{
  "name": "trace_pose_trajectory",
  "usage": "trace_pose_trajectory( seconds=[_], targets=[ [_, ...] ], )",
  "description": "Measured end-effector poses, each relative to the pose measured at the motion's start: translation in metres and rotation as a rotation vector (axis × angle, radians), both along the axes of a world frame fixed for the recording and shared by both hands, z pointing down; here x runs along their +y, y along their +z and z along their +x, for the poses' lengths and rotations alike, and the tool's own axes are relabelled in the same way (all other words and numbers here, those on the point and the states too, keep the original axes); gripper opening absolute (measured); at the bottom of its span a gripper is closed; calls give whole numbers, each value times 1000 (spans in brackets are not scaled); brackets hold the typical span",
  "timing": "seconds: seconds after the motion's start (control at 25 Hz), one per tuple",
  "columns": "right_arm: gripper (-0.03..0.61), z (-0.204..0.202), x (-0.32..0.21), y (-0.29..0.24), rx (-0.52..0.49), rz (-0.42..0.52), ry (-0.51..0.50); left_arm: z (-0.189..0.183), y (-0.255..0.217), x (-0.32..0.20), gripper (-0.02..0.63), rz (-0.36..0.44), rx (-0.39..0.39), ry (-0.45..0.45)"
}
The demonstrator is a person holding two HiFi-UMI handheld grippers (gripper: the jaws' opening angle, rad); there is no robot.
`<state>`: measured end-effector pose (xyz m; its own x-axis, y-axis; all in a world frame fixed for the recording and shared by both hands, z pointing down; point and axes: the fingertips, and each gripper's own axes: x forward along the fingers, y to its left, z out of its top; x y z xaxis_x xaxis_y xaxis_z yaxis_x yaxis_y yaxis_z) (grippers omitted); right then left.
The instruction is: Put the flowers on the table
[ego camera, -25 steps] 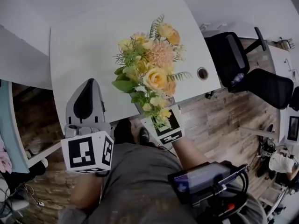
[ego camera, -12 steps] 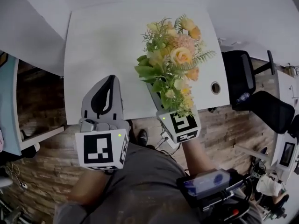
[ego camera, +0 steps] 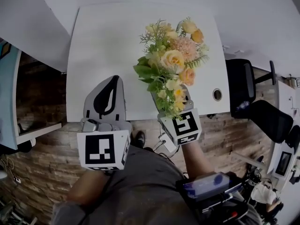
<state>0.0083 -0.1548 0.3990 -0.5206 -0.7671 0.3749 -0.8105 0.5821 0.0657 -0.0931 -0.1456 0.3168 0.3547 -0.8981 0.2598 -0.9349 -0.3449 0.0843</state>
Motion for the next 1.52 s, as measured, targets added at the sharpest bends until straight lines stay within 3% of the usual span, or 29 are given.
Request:
trace_pose_trajectory(
  seconds=[0.72,1.52],
  targets=[
    [173,-18,2,-8,-3,12,-10,-18,-5,3,5,24,-18,4],
    [172,-10,7,-9,-6,13,3,-4,-6,6,5,35,-41,27]
  ],
)
